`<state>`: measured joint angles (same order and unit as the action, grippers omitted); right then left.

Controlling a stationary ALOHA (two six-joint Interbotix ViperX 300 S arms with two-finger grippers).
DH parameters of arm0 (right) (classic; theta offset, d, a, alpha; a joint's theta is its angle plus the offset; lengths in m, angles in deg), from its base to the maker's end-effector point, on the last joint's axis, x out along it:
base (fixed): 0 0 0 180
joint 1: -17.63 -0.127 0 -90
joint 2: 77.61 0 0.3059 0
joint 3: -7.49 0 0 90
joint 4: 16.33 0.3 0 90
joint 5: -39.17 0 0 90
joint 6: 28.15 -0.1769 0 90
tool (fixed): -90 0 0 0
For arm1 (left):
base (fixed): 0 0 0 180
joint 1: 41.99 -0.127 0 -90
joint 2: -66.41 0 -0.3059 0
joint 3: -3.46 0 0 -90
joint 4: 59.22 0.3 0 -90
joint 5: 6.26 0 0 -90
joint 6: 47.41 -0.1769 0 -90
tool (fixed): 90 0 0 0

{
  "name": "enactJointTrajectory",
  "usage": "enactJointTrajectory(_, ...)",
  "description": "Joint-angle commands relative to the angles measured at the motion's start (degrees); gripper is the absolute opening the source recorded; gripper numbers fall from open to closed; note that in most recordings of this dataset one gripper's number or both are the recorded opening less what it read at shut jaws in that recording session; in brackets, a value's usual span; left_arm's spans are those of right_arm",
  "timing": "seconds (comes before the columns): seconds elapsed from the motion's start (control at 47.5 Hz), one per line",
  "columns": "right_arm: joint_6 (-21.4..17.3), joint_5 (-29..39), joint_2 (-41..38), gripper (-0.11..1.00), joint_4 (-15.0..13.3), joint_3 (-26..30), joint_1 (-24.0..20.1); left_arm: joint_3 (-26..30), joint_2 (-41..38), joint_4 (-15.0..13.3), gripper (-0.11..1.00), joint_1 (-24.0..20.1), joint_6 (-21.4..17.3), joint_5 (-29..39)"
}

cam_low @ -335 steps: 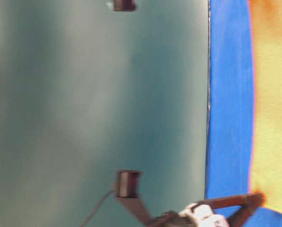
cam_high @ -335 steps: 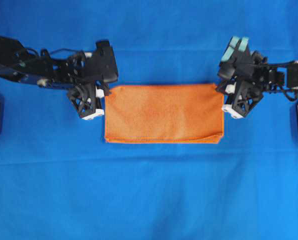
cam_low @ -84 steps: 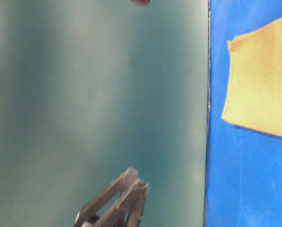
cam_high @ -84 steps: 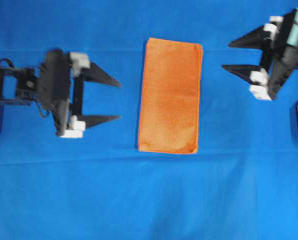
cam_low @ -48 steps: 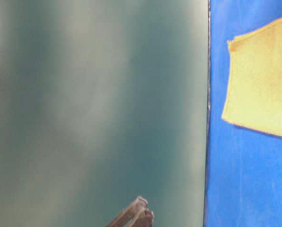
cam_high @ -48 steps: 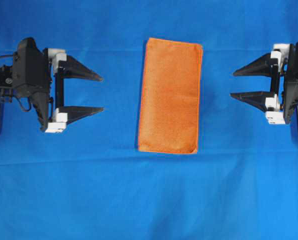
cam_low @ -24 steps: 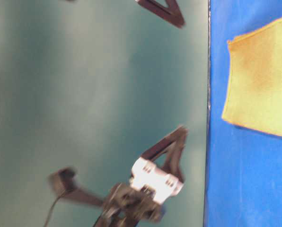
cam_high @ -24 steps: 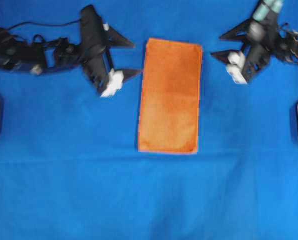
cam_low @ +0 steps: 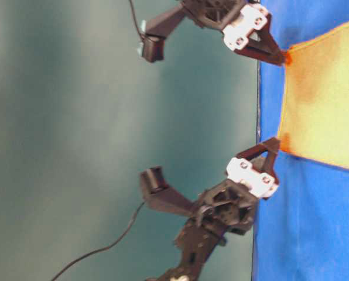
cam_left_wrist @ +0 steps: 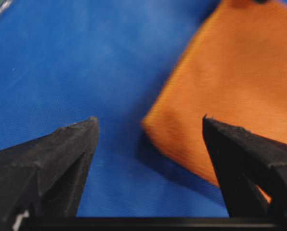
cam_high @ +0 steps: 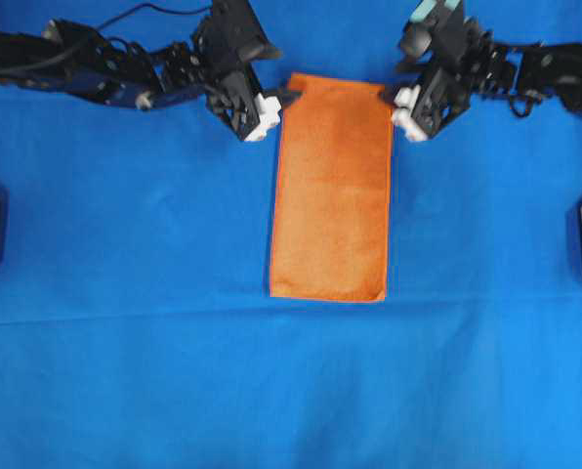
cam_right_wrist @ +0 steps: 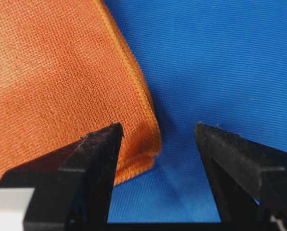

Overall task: Fold the orange towel.
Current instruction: 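Grasp the far corners of the narrow towel strip with both grippers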

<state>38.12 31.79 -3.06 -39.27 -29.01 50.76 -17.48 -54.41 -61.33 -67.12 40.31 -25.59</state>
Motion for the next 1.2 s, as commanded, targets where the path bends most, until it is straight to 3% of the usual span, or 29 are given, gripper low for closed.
enactJointTrajectory(0.0,0.0,-0.9,-0.6,0.64,-0.1,1.4,0.4,1.7,-0.4,0.0,0.81,-0.7,0.0,-1.2)
enactJointTrajectory(0.189,0.0,-1.1,-2.5,0.61,-0.1,1.4,1.7,3.4,-2.7,0.1,0.76,-1.0,0.0,-1.2)
enactJointTrajectory(0.273,0.3,-1.1,-2.9,0.55,-0.2,1.5,1.7,3.6,-3.2,0.1,0.65,-0.7,-0.4,-0.8)
enactJointTrajectory(0.379,0.4,-1.2,-3.1,0.38,-0.7,1.5,1.7,3.2,-3.3,0.3,0.41,-0.2,-1.0,-0.7)
enactJointTrajectory(0.505,0.4,-1.3,-3.1,0.05,-1.4,1.5,1.7,3.1,-3.3,0.4,0.11,0.5,-1.7,-0.8)
enactJointTrajectory(0.547,0.4,-1.5,-3.1,0.04,-1.3,1.5,1.7,3.2,-3.3,0.4,0.03,0.8,-2.4,-0.7)
enactJointTrajectory(0.925,-0.4,-2.2,-2.5,0.04,-1.1,1.5,1.6,3.0,-1.6,0.5,0.02,0.2,-4.3,-0.2)
enactJointTrajectory(1.178,-0.6,0.7,3.5,0.04,-1.1,0.4,1.3,2.3,3.7,0.5,0.02,0.5,-5.7,2.3)
